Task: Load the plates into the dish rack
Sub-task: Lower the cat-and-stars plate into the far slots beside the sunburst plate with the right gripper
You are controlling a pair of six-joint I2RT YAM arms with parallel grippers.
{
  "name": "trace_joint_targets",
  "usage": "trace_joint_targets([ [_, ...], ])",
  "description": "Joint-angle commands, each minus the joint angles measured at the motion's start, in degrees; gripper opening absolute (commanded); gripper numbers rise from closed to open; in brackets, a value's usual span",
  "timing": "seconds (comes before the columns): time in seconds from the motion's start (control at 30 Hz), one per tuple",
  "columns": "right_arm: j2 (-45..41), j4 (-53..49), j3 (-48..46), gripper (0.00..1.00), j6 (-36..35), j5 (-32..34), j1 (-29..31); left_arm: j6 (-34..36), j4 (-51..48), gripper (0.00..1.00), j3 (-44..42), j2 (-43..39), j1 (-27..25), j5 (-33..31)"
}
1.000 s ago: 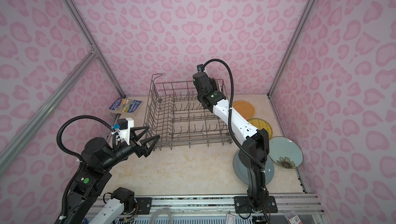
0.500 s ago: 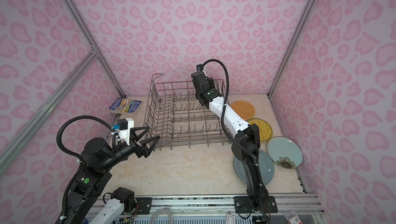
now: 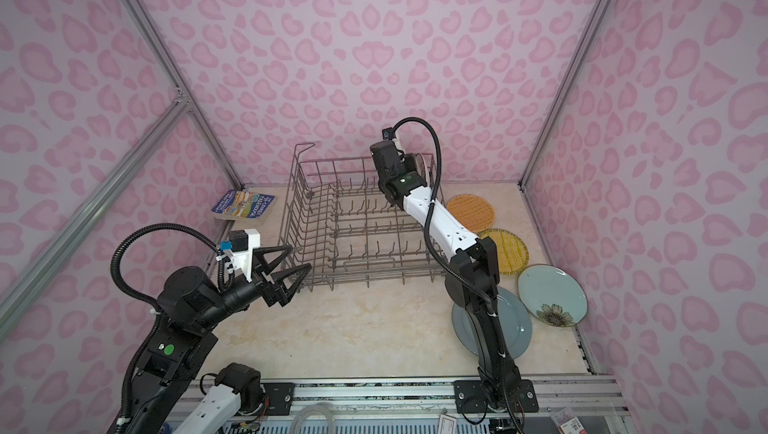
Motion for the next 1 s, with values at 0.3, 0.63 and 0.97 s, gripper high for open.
trace_joint_targets([
  [0.3, 2.16, 4.11, 1.02, 0.0, 2.5, 1.58, -0.22, 0.02, 2.25, 0.97, -0.37, 0.0, 0.07, 0.74],
  [0.63, 3.72, 1.82, 0.52, 0.0, 6.68, 1.67, -0.12, -0.18, 2.41, 0.97, -0.26, -0.03, 0.11, 1.01],
  [0.97, 4.57, 0.82, -1.38, 0.0, 9.54, 1.31, 0.28, -0.28, 2.59, 0.97, -0.28, -0.16, 0.24, 1.1],
])
